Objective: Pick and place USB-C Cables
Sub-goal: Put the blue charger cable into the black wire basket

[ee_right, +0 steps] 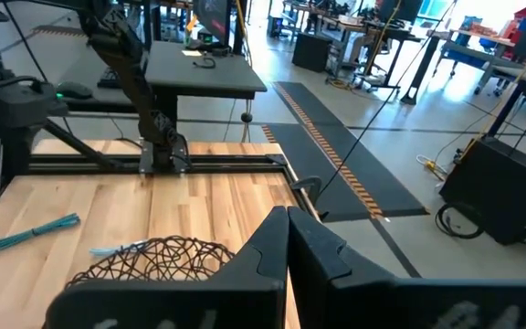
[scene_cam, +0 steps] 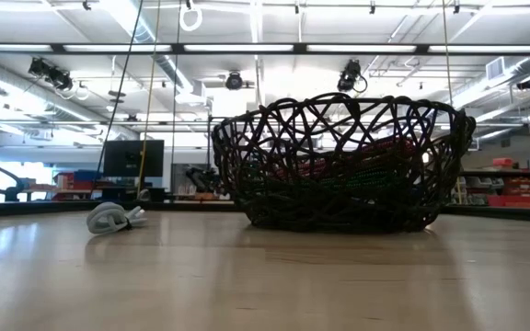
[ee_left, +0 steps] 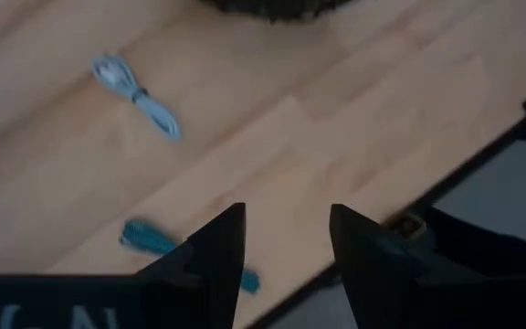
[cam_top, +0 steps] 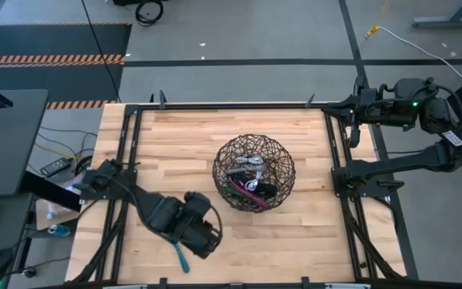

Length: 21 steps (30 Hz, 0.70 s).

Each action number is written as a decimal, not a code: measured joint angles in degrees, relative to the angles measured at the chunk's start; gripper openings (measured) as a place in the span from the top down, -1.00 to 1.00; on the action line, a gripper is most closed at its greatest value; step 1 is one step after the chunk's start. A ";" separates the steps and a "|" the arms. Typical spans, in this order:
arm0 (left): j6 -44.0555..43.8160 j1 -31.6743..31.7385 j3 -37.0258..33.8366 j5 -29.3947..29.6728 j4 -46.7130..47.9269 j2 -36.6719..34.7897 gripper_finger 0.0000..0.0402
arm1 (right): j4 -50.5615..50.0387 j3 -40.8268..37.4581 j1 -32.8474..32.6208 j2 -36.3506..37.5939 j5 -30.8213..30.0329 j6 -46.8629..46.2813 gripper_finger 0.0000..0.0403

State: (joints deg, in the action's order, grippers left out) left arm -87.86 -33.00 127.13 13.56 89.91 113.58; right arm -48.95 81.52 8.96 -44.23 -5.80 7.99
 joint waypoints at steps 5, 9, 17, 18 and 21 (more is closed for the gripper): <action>-0.20 -2.15 0.00 -3.54 0.01 0.00 0.17 | 0.02 0.00 0.01 0.00 0.00 -0.26 0.94; 10.78 -2.90 0.00 -8.10 0.02 0.26 0.17 | 0.10 0.00 0.00 0.00 -0.02 -0.28 0.94; 16.51 -2.58 -4.84 -22.43 -0.02 0.79 0.17 | 0.39 0.00 0.00 0.00 -0.02 -1.82 0.94; 16.51 -2.67 -6.28 -23.48 -0.40 0.79 0.17 | 0.39 0.00 -0.01 0.00 -0.02 -1.81 0.94; 18.01 -2.90 -11.28 -25.83 -4.53 0.81 0.17 | 0.39 0.00 0.00 -0.01 -0.02 -1.81 0.94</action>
State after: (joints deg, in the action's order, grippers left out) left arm -69.85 -35.90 115.85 -12.27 85.38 114.39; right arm -48.56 81.52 8.96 -44.24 -5.82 6.17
